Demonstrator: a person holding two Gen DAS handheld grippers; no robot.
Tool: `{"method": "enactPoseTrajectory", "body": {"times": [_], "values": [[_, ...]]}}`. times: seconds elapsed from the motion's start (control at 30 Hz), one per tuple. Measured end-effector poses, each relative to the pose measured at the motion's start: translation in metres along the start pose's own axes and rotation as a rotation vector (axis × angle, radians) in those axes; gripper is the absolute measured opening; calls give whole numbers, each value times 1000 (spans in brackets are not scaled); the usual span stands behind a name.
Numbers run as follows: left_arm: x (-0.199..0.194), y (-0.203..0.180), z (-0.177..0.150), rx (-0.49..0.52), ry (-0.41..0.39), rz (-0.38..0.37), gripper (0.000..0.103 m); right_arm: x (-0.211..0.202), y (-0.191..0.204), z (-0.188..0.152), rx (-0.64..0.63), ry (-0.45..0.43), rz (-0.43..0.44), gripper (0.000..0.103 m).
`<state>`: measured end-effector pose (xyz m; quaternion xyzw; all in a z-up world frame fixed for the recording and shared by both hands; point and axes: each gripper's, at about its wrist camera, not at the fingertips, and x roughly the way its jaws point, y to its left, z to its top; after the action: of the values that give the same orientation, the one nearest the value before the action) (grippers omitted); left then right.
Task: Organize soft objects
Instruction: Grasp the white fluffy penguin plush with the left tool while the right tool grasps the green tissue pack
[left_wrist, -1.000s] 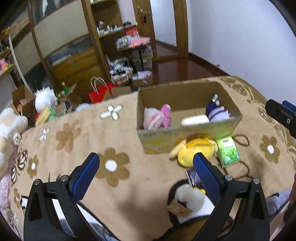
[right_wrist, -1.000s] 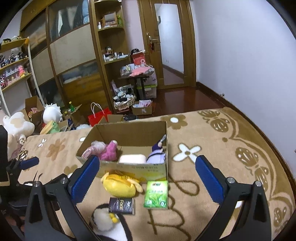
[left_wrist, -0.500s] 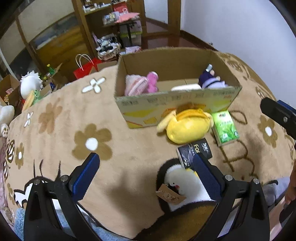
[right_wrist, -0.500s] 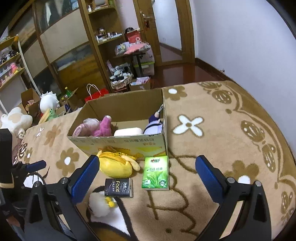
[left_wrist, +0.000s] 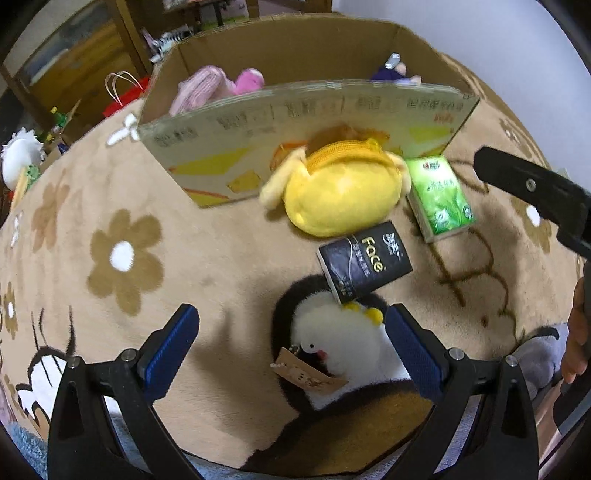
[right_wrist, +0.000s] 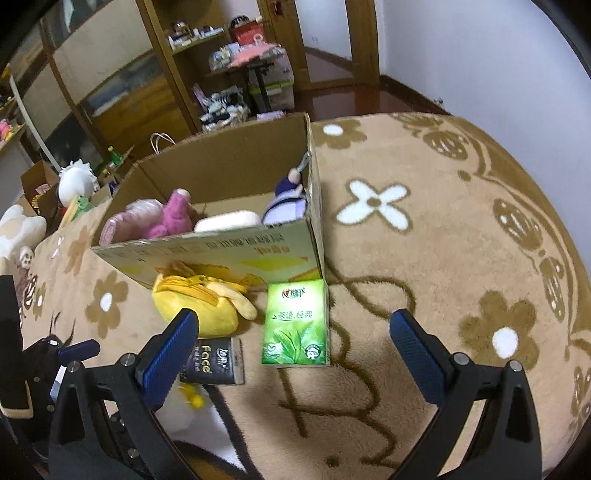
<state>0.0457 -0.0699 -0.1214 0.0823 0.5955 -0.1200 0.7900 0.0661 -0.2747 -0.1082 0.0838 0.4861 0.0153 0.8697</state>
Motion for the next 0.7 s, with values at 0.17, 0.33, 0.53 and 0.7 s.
{"method": "enactPoseTrajectory", "body": {"times": [0.17, 0.33, 0.53, 0.7], "values": [[19, -6, -3, 24, 67, 14, 100, 23, -5, -2, 27, 52, 1, 103], [32, -11, -6, 57, 114, 29, 100, 39, -7, -3, 30, 98, -14, 103], [46, -18, -6, 108, 152, 78, 100, 54, -10, -5, 28, 139, -30, 103], [55, -20, -3, 105, 174, 88, 89, 65, -9, -6, 15, 166, -35, 98]]}}
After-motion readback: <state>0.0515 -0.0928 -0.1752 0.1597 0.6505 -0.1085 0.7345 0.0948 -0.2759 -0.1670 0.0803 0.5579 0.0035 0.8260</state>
